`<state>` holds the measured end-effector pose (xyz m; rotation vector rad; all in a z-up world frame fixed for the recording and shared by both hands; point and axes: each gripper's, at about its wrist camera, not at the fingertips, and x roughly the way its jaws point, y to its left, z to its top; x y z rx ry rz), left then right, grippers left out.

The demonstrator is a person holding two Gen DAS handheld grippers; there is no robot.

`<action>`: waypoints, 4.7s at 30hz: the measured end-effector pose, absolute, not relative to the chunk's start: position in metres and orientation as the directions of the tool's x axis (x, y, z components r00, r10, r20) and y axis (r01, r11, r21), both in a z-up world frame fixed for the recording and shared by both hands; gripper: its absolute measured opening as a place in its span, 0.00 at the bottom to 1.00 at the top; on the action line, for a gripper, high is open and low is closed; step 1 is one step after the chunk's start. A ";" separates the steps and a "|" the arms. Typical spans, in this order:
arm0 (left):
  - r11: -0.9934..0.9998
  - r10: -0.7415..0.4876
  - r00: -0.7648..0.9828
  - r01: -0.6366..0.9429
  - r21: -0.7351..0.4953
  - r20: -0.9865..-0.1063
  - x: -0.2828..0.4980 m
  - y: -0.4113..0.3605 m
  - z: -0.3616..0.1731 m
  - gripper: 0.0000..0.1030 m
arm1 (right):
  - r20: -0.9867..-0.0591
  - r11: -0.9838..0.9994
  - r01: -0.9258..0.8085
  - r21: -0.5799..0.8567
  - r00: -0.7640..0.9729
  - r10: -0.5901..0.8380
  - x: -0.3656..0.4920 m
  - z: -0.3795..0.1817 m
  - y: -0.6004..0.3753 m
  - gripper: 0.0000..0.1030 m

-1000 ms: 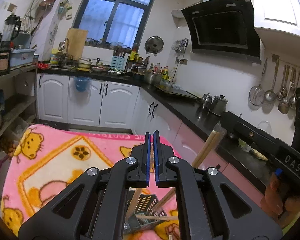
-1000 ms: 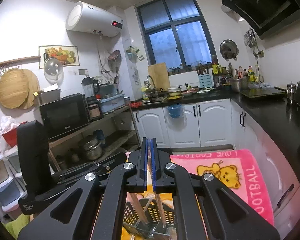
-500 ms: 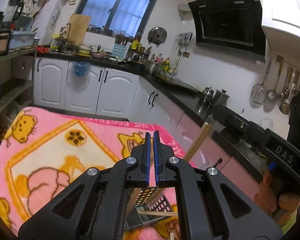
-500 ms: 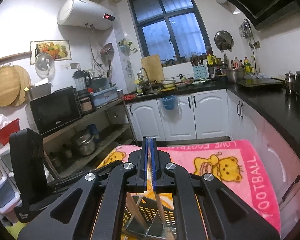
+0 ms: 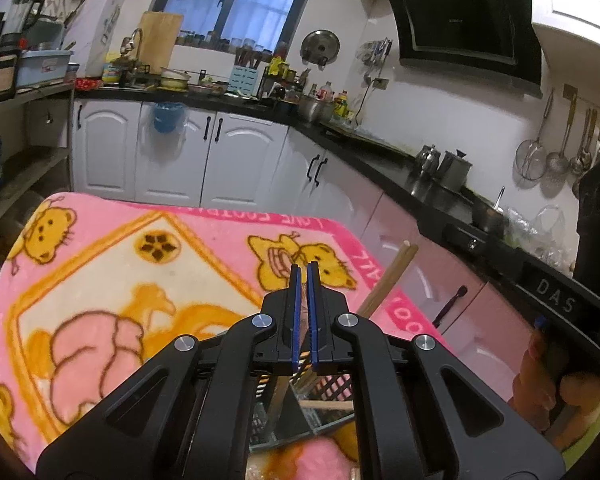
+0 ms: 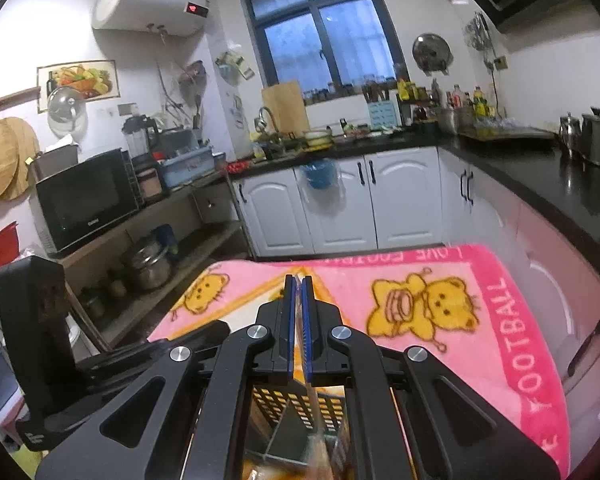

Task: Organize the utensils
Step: 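Lift both chopsticks and insert them upright into the green caddy slots, then open both tools to release the chopsticks and pull back from the caddy, then lower the left tool and close it on a wrapped chopstick while the right tool grasps another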

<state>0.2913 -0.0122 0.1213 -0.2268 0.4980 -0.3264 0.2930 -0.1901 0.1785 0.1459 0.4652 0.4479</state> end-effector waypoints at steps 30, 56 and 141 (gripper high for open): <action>0.945 -0.289 0.857 0.185 -0.270 -0.427 0.258 0.012 0.126 0.33 | -0.495 0.930 -0.315 0.191 0.787 0.368 0.262 0.150 -0.215 0.45; 0.950 -0.256 0.873 0.148 -0.277 -0.414 0.206 0.023 0.134 0.89 | -0.520 0.925 -0.342 0.165 0.767 0.376 0.210 0.142 -0.220 0.64; 0.961 -0.270 0.563 0.106 -0.255 -0.781 0.180 0.031 -0.047 0.07 | -0.783 0.846 -0.493 0.202 0.438 0.442 0.216 -0.008 -0.126 0.27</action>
